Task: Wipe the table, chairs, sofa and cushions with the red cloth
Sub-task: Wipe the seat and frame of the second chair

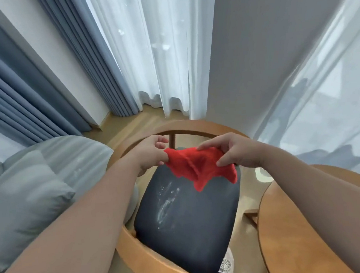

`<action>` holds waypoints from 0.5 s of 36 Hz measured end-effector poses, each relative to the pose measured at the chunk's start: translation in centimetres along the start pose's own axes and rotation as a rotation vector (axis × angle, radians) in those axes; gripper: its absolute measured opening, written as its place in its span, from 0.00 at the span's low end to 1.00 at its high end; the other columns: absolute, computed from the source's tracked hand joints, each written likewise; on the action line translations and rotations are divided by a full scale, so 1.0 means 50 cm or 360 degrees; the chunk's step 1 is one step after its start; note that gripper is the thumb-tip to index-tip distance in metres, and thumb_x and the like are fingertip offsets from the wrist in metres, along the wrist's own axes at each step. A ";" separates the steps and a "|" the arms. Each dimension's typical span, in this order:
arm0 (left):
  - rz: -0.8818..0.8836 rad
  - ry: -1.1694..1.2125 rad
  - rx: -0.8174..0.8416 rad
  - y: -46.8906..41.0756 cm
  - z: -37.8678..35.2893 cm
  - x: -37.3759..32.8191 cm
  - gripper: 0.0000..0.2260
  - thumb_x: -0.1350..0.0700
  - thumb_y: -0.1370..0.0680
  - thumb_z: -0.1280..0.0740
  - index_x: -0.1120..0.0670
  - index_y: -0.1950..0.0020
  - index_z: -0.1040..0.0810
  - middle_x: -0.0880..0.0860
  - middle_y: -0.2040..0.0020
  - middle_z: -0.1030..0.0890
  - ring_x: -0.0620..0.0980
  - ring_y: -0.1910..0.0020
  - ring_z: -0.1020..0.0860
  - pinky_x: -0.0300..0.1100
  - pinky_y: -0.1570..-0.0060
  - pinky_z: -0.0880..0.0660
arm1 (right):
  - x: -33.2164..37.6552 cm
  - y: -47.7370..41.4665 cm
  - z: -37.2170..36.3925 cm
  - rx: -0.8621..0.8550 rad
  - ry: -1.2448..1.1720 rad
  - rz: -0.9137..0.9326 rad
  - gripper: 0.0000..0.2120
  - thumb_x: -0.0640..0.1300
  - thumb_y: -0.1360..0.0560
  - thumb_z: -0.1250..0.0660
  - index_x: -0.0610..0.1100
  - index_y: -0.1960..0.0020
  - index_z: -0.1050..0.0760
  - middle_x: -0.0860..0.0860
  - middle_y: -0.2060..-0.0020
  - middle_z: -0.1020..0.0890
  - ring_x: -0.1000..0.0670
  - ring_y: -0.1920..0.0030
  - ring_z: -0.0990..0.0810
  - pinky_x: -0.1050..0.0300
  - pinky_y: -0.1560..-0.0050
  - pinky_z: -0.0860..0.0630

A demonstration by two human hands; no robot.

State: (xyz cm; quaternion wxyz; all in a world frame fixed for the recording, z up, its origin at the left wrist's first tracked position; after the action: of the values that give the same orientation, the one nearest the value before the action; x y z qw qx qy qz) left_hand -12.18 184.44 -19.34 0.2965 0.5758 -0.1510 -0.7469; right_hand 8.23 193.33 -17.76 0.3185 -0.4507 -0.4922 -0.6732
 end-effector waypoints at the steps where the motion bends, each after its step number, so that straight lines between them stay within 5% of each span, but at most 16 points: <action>1: 0.0042 0.0064 0.0066 -0.006 -0.006 0.009 0.27 0.70 0.33 0.28 0.53 0.38 0.29 0.52 0.45 0.27 0.49 0.48 0.26 0.51 0.43 0.25 | -0.012 0.000 0.008 -0.0019 0.0077 -0.0021 0.30 0.31 0.38 0.35 0.54 0.41 0.20 0.41 0.47 0.18 0.35 0.48 0.21 0.39 0.41 0.26; 4: 0.0075 -0.0047 0.0046 -0.032 -0.012 0.033 0.29 0.68 0.34 0.26 0.52 0.38 0.29 0.51 0.42 0.27 0.51 0.44 0.25 0.50 0.41 0.25 | -0.049 -0.003 0.026 -0.0129 0.0324 -0.0096 0.30 0.34 0.40 0.37 0.58 0.43 0.20 0.43 0.46 0.19 0.37 0.51 0.22 0.40 0.45 0.24; 7: -0.0158 -0.0401 -0.0085 -0.057 -0.046 0.040 0.20 0.58 0.33 0.24 0.49 0.45 0.25 0.48 0.47 0.24 0.45 0.50 0.23 0.41 0.53 0.22 | -0.086 -0.011 0.031 -0.0309 0.0351 -0.0155 0.29 0.33 0.38 0.35 0.59 0.43 0.21 0.48 0.49 0.18 0.48 0.54 0.20 0.44 0.47 0.23; 9: -0.0314 -0.0447 0.0044 -0.070 -0.104 0.054 0.15 0.53 0.33 0.23 0.47 0.51 0.24 0.46 0.51 0.23 0.43 0.54 0.24 0.36 0.59 0.23 | -0.116 -0.018 0.027 -0.0433 0.0212 -0.0153 0.27 0.30 0.34 0.33 0.59 0.46 0.20 0.49 0.51 0.18 0.50 0.54 0.20 0.46 0.47 0.22; 12: -0.0406 -0.0524 0.0255 -0.087 -0.188 0.091 0.18 0.46 0.34 0.24 0.41 0.48 0.25 0.38 0.51 0.24 0.38 0.51 0.26 0.36 0.53 0.26 | -0.163 -0.026 0.009 -0.0549 -0.0164 -0.0126 0.27 0.26 0.32 0.33 0.58 0.51 0.19 0.47 0.51 0.17 0.50 0.53 0.19 0.48 0.47 0.22; 14: -0.0412 -0.0552 0.0321 -0.106 -0.224 0.123 0.21 0.47 0.33 0.25 0.41 0.42 0.27 0.37 0.51 0.25 0.36 0.51 0.26 0.31 0.56 0.29 | -0.197 -0.034 -0.003 -0.0582 -0.0362 -0.0163 0.25 0.25 0.31 0.33 0.52 0.46 0.20 0.44 0.48 0.18 0.50 0.51 0.19 0.49 0.44 0.23; 18: -0.0356 -0.0641 0.0335 -0.162 -0.266 0.197 0.05 0.50 0.28 0.29 0.42 0.58 0.25 0.44 0.61 0.22 0.44 0.60 0.23 0.39 0.62 0.26 | -0.290 -0.052 -0.007 -0.0602 -0.0085 -0.0386 0.25 0.31 0.31 0.30 0.45 0.36 0.25 0.46 0.47 0.18 0.52 0.50 0.19 0.54 0.44 0.24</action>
State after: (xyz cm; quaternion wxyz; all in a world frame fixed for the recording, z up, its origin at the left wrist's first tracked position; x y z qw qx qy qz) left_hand -3.30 186.22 -35.38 0.1143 0.4561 -0.2194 -0.8549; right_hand 11.55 193.60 -32.11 0.1320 -0.4575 -0.4160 -0.7747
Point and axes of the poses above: each hand's wrist, its own y-axis away from the middle knuckle, its own z-axis out of the back of the hand, x = y × z, the point moved 5 cm from there along -y, towards the middle knuckle
